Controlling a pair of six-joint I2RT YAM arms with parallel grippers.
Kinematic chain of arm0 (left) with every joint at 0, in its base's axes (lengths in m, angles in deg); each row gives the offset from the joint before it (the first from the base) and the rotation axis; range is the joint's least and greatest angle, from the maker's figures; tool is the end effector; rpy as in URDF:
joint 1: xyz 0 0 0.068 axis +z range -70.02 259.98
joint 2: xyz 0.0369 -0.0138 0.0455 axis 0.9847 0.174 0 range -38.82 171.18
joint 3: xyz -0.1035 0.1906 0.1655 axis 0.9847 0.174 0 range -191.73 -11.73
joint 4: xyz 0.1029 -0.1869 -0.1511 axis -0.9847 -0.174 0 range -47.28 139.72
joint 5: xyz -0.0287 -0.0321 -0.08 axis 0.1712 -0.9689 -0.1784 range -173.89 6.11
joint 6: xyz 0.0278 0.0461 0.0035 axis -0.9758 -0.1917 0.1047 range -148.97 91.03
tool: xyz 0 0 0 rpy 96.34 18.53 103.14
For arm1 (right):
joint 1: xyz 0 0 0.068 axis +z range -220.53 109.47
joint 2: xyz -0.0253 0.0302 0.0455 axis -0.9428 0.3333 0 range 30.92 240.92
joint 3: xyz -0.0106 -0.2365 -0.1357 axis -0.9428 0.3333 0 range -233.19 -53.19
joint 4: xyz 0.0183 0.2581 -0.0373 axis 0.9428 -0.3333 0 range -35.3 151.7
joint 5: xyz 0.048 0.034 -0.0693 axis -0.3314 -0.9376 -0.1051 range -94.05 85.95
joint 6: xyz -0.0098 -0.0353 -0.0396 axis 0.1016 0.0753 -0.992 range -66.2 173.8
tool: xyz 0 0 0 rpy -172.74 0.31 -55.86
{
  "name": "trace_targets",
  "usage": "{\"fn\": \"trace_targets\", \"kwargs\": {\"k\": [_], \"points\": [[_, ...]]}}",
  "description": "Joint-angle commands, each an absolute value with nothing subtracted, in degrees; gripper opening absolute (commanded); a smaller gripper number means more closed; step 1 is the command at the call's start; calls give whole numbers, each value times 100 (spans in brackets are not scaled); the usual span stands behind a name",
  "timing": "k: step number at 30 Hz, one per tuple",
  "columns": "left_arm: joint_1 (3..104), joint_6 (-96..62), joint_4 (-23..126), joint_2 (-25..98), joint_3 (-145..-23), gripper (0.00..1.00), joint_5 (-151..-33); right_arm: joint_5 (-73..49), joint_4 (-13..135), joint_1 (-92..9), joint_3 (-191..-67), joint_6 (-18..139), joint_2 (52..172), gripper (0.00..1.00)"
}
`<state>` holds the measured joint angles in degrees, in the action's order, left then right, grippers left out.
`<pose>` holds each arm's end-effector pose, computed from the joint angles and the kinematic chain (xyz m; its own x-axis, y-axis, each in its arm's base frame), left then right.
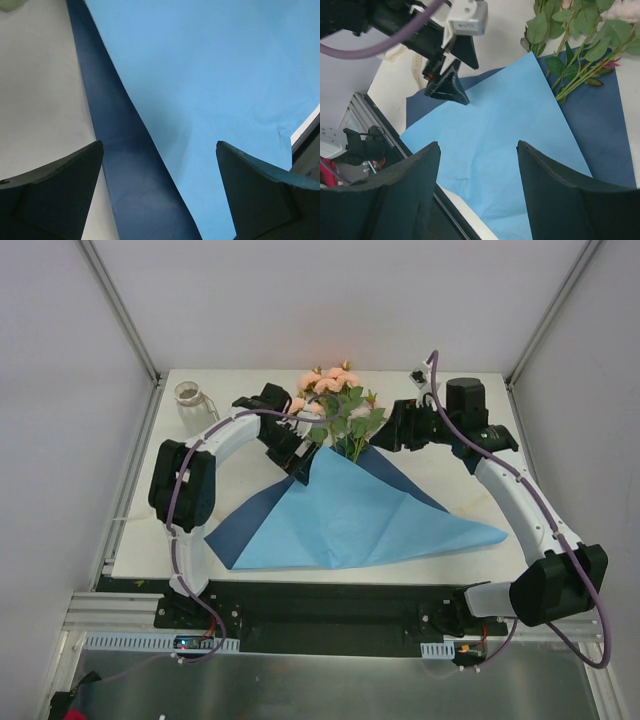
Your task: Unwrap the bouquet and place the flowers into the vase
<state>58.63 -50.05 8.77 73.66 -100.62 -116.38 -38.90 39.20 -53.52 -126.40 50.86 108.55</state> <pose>0.3788 -0.1684 0.2204 -0.5969 0.5591 -0.5754 0.7896 0.5364 -0.2980 0.2851 0.1084 0.3656 -0.3950 -0.1649 -0.9038 -0.7485 0.6281 0.2125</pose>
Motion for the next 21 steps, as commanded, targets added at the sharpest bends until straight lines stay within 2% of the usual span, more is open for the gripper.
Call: {"fn": "trace_targets", "kwargs": {"k": [1, 6, 8, 10, 11, 13, 14, 17, 18, 21], "points": [[5713, -4980, 1025, 7719, -10490, 94, -11614, -4333, 4289, -5576, -12544, 5362, 10572, 65], [5651, -5050, 1052, 7921, -10499, 87, -11711, -4553, 4482, -5892, -12465, 5634, 10527, 60], [5599, -5077, 1052, 7904, -10429, 69, -11799, -4624, 4543, -5963, -12386, 5757, 10536, 58], [5563, -5060, 1052, 7834, -10332, 59, -11799, -4659, 4658, -6042, -12342, 5836, 10528, 58], [5537, -5059, 1052, 7790, -10306, 47, -11790, -4668, 4675, -6060, -12307, 5872, 10519, 57], [5537, -5024, 1061, 7693, -10253, 35, -11755, -4668, 4763, -6086, -12289, 5898, 10501, 56], [5546, -5007, 1069, 7623, -10244, 25, -11746, -4668, 4781, -6078, -12271, 5924, 10493, 56], [5537, -4954, 1061, 7430, -10235, 9, -11746, -4633, 4807, -6095, -12262, 5951, 10536, 54], [5528, -4936, 1069, 7377, -10235, 0, -11755, -4607, 4807, -6104, -12262, 5995, 10562, 53], [5476, -4892, 1069, 7105, -10165, 0, -11825, -4510, 4799, -6095, -12262, 6048, 10650, 49]]}}
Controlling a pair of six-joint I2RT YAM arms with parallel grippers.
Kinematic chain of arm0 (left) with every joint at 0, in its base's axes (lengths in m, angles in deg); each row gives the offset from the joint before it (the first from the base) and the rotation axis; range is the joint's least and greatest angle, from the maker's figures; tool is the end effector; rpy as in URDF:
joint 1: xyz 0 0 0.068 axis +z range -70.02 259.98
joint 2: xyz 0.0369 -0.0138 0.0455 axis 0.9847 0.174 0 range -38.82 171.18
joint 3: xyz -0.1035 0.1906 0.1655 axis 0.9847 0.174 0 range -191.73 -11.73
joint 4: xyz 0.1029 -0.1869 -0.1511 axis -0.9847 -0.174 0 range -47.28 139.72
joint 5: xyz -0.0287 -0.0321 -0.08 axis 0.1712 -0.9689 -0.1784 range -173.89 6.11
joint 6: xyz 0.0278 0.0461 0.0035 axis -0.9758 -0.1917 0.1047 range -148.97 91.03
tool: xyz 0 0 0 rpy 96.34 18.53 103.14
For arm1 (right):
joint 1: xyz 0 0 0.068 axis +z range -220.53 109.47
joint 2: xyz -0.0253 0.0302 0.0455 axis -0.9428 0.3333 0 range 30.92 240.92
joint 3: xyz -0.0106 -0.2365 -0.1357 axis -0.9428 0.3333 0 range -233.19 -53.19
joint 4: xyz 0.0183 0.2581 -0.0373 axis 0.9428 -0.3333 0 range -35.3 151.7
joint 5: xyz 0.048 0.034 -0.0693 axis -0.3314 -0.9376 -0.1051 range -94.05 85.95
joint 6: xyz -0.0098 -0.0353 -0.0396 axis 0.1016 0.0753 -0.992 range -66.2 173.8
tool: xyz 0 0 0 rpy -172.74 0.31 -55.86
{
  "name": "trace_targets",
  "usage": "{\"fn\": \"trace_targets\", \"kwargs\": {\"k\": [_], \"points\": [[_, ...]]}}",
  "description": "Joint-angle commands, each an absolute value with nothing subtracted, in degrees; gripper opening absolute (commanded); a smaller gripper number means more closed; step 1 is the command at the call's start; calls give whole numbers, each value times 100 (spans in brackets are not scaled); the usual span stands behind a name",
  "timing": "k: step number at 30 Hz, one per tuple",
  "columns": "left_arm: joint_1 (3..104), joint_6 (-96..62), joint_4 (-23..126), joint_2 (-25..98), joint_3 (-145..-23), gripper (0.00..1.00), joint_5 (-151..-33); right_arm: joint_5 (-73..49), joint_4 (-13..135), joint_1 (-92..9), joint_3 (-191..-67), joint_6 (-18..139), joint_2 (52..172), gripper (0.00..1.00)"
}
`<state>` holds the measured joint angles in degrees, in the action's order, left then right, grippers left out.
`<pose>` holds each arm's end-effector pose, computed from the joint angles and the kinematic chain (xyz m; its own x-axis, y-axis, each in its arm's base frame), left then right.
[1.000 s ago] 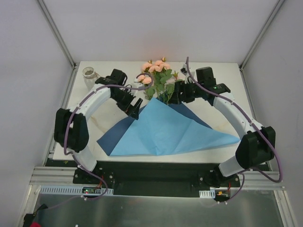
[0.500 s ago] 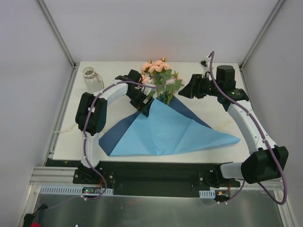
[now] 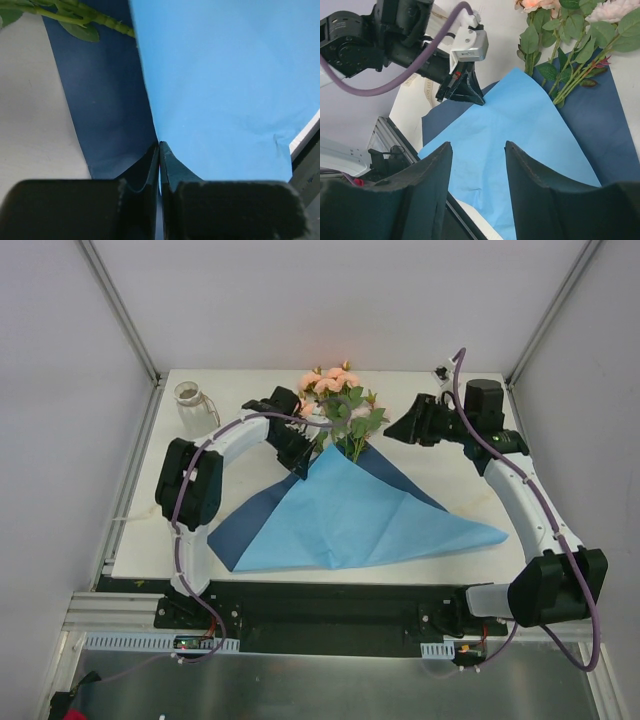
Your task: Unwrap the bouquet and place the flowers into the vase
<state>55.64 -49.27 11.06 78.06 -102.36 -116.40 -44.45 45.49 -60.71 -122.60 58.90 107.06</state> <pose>0.3836 -0.1944 0.2002 -0.5814 0.5841 -0.5664 0.8069 0.5031 -0.3094 0.2919 0.0739 0.3613 -0.4463 -0.0085 -0.8949 -0.6810 0.6520 0.3334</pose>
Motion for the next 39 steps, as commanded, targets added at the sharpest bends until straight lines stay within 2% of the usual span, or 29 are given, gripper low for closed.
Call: {"fn": "trace_targets", "kwargs": {"k": [1, 2, 5, 11, 20, 25, 28, 31, 33, 34, 35, 36, 37, 38, 39], "points": [[5441, -4875, 1061, 7026, -10130, 0, -11860, -4362, 4773, -6095, -12280, 6039, 10677, 48], [5405, -4866, 1061, 6790, -10095, 0, -11895, -4265, 4616, -6095, -12323, 6030, 10712, 45], [5238, -4866, 1061, 6219, -9858, 0, -12071, -3956, 4255, -6104, -12604, 5890, 10949, 44], [4502, -5173, 797, 4770, -9314, 0, -12239, -3201, 3587, -6104, -13263, 5705, 11327, 49], [3218, -5612, -1021, 3529, -9339, 0, -12424, -2902, 3217, -5981, -13801, 5688, 11951, 50], [1181, -6368, -1663, 2527, -8926, 0, -11493, -2365, 3102, -5463, -13686, 5485, 12171, 50], [616, -6431, -1883, 2419, -8732, 0, -11359, -2164, 3120, -5226, -13625, 5538, 12206, 50], [580, -6632, -2226, 2402, -8820, 0, -11860, -1918, 2893, -5023, -13668, 5538, 12276, 50], [484, -6807, -2349, 2384, -8908, 0, -11800, -1699, 2795, -4883, -13634, 5538, 12285, 50], [440, -6887, -2358, 2367, -8917, 26, -11703, -1619, 2743, -4821, -13564, 5547, 12285, 53], [361, -6983, -2367, 2349, -8917, 46, -11633, -1540, 2733, -4725, -13502, 5564, 12294, 55], [351, -7210, -2332, 2323, -8917, 75, -11571, -1382, 2725, -4672, -13449, 5582, 12294, 56], [351, -7282, -2262, 2288, -8960, 92, -11344, -1320, 2733, -4619, -13405, 5608, 12312, 57], [351, -7309, -2157, 2270, -8987, 99, -11159, -1241, 2742, -4497, -13318, 5661, 12373, 57], [351, -7222, -1834, 2270, -9048, 99, -10905, -1066, 2742, -4435, -13308, 5696, 12417, 58]]}}
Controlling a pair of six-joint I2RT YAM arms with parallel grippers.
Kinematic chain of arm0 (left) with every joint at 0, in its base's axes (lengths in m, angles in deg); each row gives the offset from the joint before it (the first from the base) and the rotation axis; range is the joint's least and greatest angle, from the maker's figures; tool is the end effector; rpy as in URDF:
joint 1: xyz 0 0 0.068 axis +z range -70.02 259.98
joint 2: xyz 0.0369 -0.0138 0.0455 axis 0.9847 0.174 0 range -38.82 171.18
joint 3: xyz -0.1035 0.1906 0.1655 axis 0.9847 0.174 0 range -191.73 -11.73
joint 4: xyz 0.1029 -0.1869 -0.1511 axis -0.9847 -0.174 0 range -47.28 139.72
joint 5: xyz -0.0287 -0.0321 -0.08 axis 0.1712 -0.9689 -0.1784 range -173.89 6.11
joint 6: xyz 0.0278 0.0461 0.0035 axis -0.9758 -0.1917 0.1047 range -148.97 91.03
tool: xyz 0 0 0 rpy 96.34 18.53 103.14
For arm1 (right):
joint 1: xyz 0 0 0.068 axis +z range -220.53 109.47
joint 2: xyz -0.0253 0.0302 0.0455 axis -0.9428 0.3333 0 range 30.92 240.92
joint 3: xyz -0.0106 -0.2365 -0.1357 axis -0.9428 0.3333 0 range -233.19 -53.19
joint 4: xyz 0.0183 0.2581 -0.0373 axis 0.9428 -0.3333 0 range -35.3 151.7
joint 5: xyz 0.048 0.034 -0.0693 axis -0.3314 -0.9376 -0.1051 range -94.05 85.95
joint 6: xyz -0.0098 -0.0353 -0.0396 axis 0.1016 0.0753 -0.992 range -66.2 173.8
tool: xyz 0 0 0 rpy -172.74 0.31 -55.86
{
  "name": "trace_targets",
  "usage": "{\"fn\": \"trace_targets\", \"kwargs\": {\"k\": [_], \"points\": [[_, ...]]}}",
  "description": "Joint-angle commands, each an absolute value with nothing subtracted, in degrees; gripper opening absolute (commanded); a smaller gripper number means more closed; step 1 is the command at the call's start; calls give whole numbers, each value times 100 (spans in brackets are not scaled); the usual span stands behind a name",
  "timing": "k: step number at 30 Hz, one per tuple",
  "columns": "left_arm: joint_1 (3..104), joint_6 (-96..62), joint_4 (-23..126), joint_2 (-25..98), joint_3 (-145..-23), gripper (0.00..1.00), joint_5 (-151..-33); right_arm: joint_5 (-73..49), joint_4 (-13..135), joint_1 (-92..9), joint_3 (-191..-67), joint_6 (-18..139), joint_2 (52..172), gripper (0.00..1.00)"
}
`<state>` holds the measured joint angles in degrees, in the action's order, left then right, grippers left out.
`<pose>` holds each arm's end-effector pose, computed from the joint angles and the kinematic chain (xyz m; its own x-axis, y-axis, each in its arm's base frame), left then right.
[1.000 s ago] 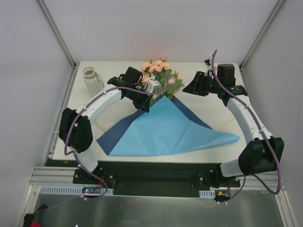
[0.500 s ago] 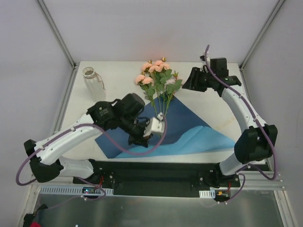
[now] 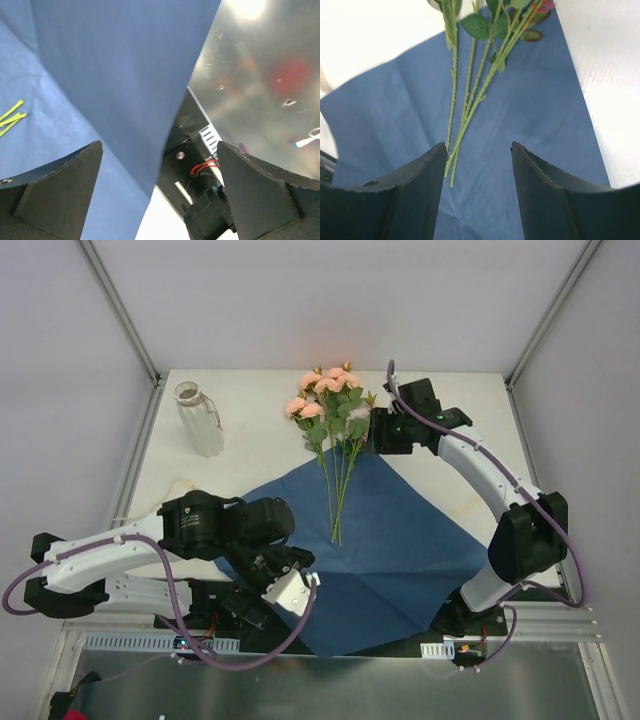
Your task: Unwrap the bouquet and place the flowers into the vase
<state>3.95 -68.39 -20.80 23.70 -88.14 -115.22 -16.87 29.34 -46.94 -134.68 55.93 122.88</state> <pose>0.0254 -0.1781 0.3775 0.4145 0.5809 -0.7005 0.8217 -0.5697 0.0137 0.3273 0.1515 0.3180 -0.6425 -0.2411 -0.7274 -0.5158 0.8380 0.1779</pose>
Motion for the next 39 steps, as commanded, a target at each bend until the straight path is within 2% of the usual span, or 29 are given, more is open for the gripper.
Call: {"fn": "trace_targets", "kwargs": {"k": [1, 6, 8, 9, 13, 16, 19, 29, 37, 39], "points": [[343, -7169, -1761, 2331, -9292, 99, -10468, -977, 2742, -4373, -13299, 5722, 12478, 58], [586, -6774, -1717, 2823, -10672, 99, -9234, -451, 2803, -3942, -13509, 5942, 13040, 59], [1358, -6703, -1367, 2903, -10990, 99, -9389, -258, 2926, -3802, -13624, 5977, 13321, 57], [2354, -6581, -1113, 2903, -11000, 99, -9461, -108, 2979, -3758, -13729, 6012, 13427, 57], [4422, -6308, 48, 3077, -10606, 95, -9321, 218, 3277, -3634, -13896, 6144, 13945, 50], [5497, -6439, 812, 3367, -10211, 91, -8830, 342, 3401, -3634, -13985, 6293, 14157, 48], [6281, -6439, 1209, 3737, -10147, 91, -8864, 316, 3541, -3634, -13994, 6390, 14350, 47], [7425, -6553, 2159, 4651, -10332, 90, -8433, 509, 3770, -3661, -13976, 6724, 14649, 41], [7646, -6817, 2651, 4766, -9998, 90, -7906, 544, 3797, -3687, -14046, 6874, 14904, 34], [7672, -6887, 2695, 4862, -9910, 88, -7853, 570, 3788, -3687, -14038, 6918, 14948, 29]]}}
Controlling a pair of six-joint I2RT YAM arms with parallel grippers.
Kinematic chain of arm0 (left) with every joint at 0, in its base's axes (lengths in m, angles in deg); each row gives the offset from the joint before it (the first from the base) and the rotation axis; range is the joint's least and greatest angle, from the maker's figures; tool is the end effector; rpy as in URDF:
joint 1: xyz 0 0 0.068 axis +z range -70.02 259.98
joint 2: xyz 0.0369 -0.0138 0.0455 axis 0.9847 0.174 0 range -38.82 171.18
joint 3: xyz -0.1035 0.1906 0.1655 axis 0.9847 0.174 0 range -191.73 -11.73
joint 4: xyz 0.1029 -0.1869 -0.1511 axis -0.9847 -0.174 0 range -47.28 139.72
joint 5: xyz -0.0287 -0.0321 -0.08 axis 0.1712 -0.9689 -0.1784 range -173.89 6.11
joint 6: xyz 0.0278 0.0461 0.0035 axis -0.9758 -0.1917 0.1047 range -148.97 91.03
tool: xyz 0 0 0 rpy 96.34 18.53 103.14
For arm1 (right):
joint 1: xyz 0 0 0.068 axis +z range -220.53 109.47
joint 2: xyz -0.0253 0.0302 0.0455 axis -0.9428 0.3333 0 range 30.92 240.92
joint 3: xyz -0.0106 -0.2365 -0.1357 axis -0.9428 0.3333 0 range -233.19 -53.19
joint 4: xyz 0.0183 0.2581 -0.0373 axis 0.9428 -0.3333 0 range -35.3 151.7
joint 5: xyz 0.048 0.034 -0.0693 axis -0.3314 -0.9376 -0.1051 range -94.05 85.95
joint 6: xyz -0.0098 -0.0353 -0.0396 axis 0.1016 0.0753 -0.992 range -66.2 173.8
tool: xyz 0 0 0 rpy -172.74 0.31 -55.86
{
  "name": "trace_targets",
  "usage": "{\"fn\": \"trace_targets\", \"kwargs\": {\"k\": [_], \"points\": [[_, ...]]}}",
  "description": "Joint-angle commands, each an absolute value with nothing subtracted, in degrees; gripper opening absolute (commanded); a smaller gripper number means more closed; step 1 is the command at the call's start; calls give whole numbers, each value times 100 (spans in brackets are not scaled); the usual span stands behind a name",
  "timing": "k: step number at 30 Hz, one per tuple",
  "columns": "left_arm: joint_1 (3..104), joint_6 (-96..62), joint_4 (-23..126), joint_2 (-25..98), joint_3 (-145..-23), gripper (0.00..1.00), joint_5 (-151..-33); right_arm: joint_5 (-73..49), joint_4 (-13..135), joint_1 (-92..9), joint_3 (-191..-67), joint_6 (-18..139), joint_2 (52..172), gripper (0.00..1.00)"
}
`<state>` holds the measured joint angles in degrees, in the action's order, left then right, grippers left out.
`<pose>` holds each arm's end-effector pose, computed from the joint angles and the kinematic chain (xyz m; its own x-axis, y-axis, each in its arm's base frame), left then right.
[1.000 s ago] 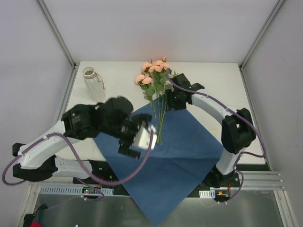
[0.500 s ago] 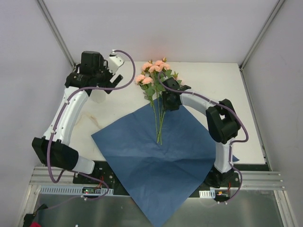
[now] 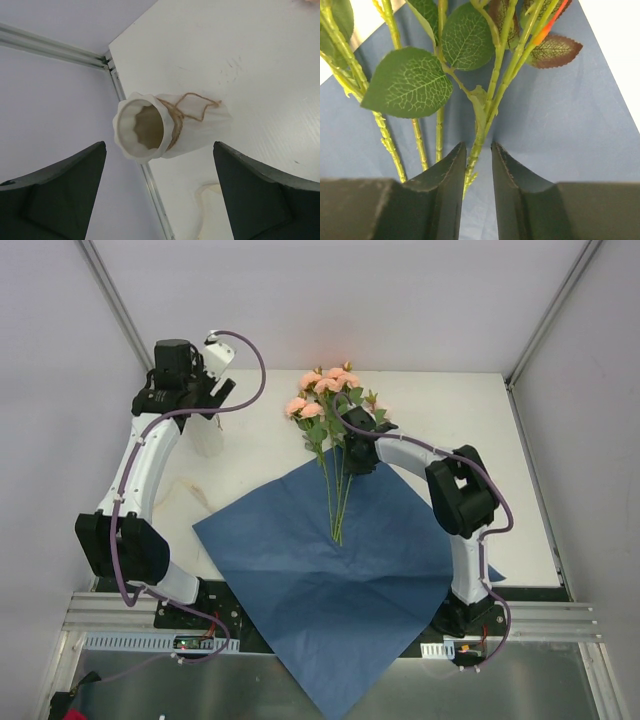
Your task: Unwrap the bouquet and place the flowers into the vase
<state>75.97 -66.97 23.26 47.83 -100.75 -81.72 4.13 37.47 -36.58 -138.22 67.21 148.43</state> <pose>0.3461 -0.0228 0.4023 -0.2992 0.6377 -0.7098 0.2786 0.7699 0.5742 0.3685 0.2419 0.1755 -0.7876 -0.2536 -0.5616 -0.3139 0.9494 0.0115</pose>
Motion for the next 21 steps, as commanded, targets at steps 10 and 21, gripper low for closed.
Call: {"fn": "trace_targets", "kwargs": {"k": [10, 21], "points": [[7760, -7142, 2573, 5513, -10138, 26, -7888, 605, 4218, -3678, -13493, 7015, 14431, 8], [7760, -7239, 1984, 5847, -10463, 0, -8274, 922, 4596, -3599, -12755, 7015, 13105, 1]]}}
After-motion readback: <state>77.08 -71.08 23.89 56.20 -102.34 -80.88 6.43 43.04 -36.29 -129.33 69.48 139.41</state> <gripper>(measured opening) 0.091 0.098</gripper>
